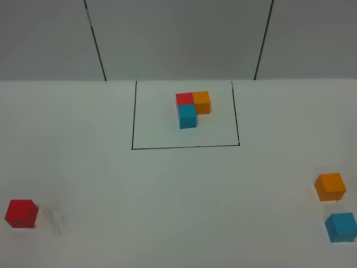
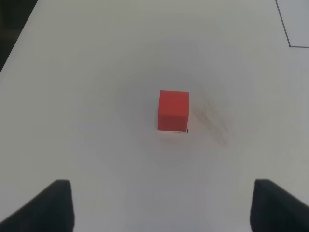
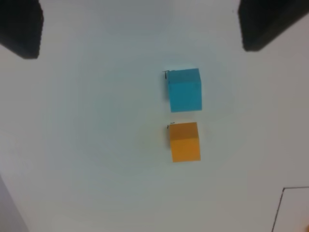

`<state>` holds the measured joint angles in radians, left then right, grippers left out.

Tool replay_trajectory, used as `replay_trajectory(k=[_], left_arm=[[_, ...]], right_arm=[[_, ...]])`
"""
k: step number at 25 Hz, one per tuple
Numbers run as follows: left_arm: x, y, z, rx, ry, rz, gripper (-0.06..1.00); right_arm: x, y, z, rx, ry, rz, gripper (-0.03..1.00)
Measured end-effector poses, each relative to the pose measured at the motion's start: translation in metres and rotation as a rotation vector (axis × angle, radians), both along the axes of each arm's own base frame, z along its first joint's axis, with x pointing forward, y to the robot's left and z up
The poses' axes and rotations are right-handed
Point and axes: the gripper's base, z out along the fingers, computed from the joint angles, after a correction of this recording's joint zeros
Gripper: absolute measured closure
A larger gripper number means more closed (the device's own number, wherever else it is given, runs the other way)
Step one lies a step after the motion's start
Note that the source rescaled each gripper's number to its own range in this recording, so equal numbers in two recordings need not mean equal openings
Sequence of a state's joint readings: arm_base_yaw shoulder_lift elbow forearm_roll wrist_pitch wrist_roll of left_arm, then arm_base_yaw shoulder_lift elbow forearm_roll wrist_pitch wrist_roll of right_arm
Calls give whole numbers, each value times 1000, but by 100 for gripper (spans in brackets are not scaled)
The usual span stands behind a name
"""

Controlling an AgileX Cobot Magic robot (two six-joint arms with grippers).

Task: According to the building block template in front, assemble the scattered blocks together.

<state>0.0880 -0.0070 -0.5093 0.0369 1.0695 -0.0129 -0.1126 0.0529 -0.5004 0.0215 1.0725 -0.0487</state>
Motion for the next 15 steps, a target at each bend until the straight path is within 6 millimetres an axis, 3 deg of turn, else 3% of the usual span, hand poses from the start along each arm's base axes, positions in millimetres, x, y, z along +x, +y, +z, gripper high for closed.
replay_trajectory(k=[9, 15], left_arm=[[0, 0, 1, 0, -4, 0, 16], [9, 1, 19, 2, -33, 1, 16]], right_arm=[[0, 0, 0, 0, 0, 0, 29], [0, 0, 0, 0, 0, 0, 29]])
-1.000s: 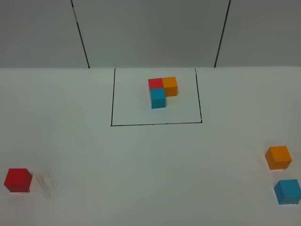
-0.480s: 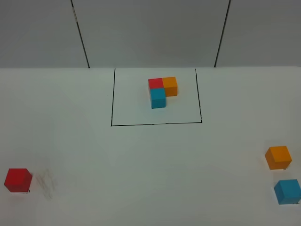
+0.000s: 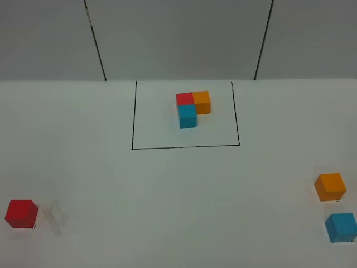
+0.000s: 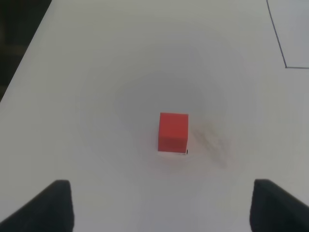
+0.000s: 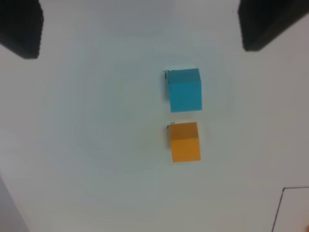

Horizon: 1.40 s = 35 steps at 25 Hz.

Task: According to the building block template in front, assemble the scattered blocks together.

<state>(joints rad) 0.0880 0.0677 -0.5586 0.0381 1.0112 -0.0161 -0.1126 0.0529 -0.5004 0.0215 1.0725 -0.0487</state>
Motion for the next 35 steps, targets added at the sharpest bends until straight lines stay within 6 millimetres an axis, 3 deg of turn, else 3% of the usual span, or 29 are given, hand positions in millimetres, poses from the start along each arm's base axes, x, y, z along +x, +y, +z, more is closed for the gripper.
replay_trajectory(k=[6, 17, 27, 35], left_arm=[[26, 2, 24, -22, 68, 10, 16], [107, 9, 43, -46, 333, 14, 16], [177, 16, 36, -67, 606, 23, 16], [213, 21, 12, -56, 743, 30, 16]], right_arm=[[0, 0, 0, 0, 0, 0, 29], [0, 0, 0, 0, 0, 0, 29], [0, 0, 0, 0, 0, 0, 29], [0, 0, 0, 0, 0, 0, 29]])
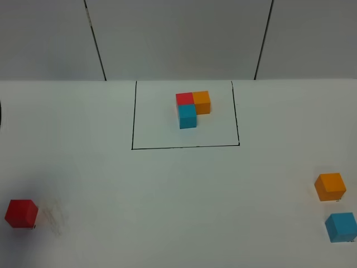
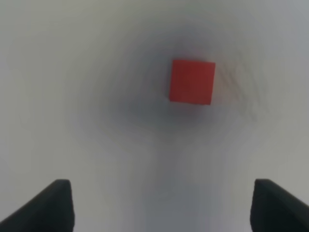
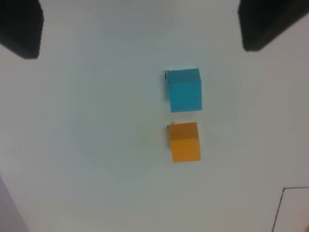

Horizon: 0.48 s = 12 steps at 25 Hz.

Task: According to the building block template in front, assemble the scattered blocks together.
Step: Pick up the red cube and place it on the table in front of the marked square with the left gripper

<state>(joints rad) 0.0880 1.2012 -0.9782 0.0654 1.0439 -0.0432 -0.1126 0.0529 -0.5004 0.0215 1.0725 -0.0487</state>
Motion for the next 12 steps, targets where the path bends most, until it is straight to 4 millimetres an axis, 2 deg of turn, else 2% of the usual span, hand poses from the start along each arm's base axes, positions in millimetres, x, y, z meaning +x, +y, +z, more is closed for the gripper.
replay_trajectory(k=[6, 12], left_arm=[[17, 1, -14, -4, 10, -3, 16], [20, 1, -37, -4, -9, -10, 16]], right_arm=[[0, 0, 0, 0, 0, 0, 29], [0, 0, 0, 0, 0, 0, 29]])
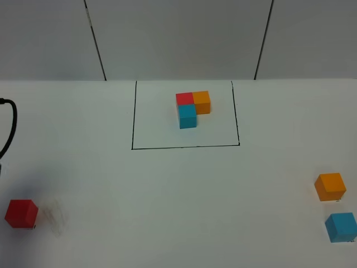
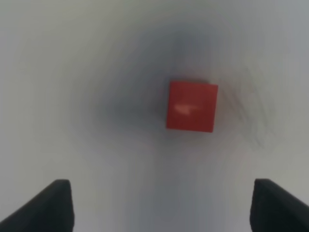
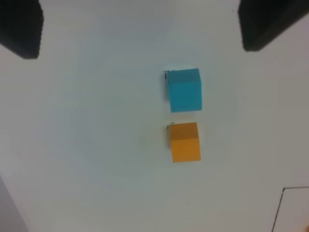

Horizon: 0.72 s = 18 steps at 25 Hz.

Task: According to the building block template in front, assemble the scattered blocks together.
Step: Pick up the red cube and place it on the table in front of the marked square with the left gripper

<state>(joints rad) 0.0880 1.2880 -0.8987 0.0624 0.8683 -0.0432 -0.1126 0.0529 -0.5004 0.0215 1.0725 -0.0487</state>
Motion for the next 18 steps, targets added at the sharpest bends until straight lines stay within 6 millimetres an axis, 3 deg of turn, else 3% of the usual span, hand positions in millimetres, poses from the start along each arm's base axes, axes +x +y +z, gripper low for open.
replay_trajectory(k=[10, 18], left_arm=[[-4, -1, -33, 1, -67, -11, 16], [-1, -1, -33, 2, -114, -14, 16]], right_arm=[[0, 0, 0, 0, 0, 0, 29], [0, 0, 0, 0, 0, 0, 29]])
